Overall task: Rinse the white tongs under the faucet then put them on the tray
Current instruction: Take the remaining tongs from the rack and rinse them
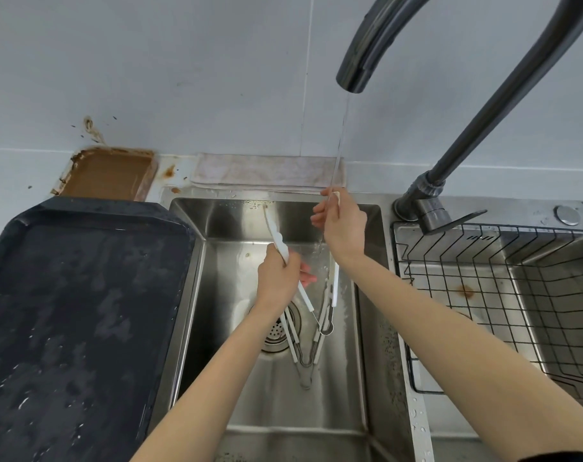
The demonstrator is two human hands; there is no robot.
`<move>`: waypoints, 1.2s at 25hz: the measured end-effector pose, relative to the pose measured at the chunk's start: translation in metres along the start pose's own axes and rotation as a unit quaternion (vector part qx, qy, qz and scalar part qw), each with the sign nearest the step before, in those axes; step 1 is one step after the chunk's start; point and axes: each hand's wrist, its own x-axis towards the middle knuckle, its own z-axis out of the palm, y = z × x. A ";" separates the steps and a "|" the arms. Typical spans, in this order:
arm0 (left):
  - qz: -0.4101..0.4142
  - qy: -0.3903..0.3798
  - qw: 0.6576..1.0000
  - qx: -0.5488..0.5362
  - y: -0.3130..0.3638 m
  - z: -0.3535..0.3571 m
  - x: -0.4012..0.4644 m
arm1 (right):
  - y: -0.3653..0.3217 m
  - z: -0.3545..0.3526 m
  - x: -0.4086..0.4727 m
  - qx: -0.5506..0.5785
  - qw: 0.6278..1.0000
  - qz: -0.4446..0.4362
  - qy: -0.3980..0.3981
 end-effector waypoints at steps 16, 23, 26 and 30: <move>0.055 0.053 0.996 -0.043 0.006 -0.004 -0.009 | -0.005 0.008 -0.003 0.058 0.998 0.016 0.002; 0.044 0.054 0.996 -0.056 0.003 -0.008 -0.006 | -0.007 0.006 -0.002 0.184 0.974 0.103 -0.080; 0.032 0.065 0.994 -0.078 0.000 -0.012 -0.003 | -0.014 -0.001 -0.001 0.297 0.926 0.155 -0.174; 0.004 0.058 0.990 -0.130 0.000 -0.019 0.001 | -0.023 -0.016 0.000 0.348 0.883 0.167 -0.267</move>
